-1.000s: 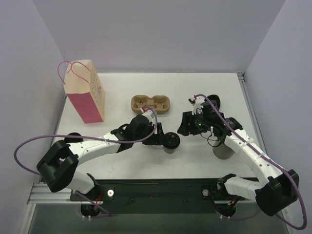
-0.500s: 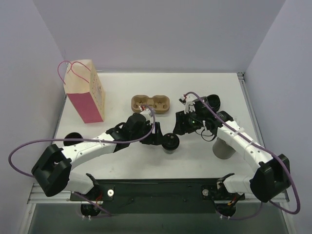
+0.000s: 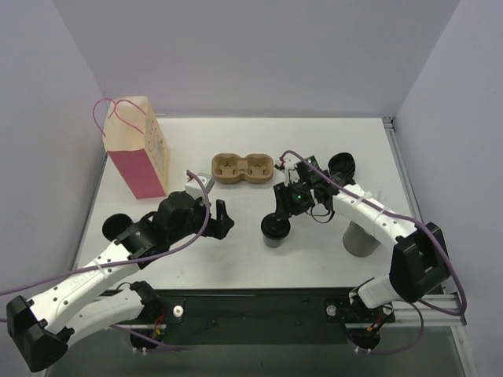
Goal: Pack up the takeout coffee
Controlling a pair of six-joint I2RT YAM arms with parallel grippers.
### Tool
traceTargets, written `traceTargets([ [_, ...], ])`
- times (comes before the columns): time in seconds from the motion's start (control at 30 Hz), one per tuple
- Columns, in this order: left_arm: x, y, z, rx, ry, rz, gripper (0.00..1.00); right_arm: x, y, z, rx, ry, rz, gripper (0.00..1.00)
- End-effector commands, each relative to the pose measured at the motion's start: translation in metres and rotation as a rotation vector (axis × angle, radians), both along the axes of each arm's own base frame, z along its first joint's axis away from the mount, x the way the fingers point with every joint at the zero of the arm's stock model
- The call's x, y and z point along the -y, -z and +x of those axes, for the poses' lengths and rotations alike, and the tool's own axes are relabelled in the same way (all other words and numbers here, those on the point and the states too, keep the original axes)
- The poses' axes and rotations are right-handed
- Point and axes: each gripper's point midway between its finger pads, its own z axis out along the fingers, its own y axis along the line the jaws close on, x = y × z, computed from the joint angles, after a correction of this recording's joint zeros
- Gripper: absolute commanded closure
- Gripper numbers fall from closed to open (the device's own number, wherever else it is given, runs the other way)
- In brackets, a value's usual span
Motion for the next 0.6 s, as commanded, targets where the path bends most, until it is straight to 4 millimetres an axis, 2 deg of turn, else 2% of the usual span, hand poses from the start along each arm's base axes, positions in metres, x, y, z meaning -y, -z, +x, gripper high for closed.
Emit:
traceTargets([
  [0.0, -0.033, 0.009, -0.007, 0.033, -0.054, 0.078, 0.10, 0.001, 0.000, 0.003, 0.021, -0.012, -0.041, 0.67],
  [0.1, -0.038, -0.002, -0.012, 0.058, -0.048, 0.056, 0.10, 0.002, 0.002, 0.003, 0.022, -0.006, -0.056, 0.72],
  [0.17, -0.046, -0.006, -0.014, 0.071, -0.068, 0.069, 0.10, 0.001, 0.001, 0.003, 0.024, -0.002, -0.054, 0.84],
  [0.27, -0.055, -0.008, -0.018, 0.083, -0.076, 0.086, 0.10, 0.007, -0.003, 0.008, 0.056, 0.055, -0.076, 0.97],
  [0.3, -0.057, -0.007, -0.019, 0.085, -0.080, 0.084, 0.10, 0.015, -0.006, 0.015, 0.085, 0.104, -0.108, 1.00],
  [0.4, -0.058, -0.014, -0.024, 0.115, -0.079, 0.062, 0.10, 0.032, -0.017, 0.029, 0.151, 0.215, -0.154, 1.00],
  [0.57, -0.069, -0.022, -0.030, 0.154, -0.127, 0.054, 0.07, 0.086, -0.040, 0.056, 0.248, 0.469, -0.229, 1.00],
])
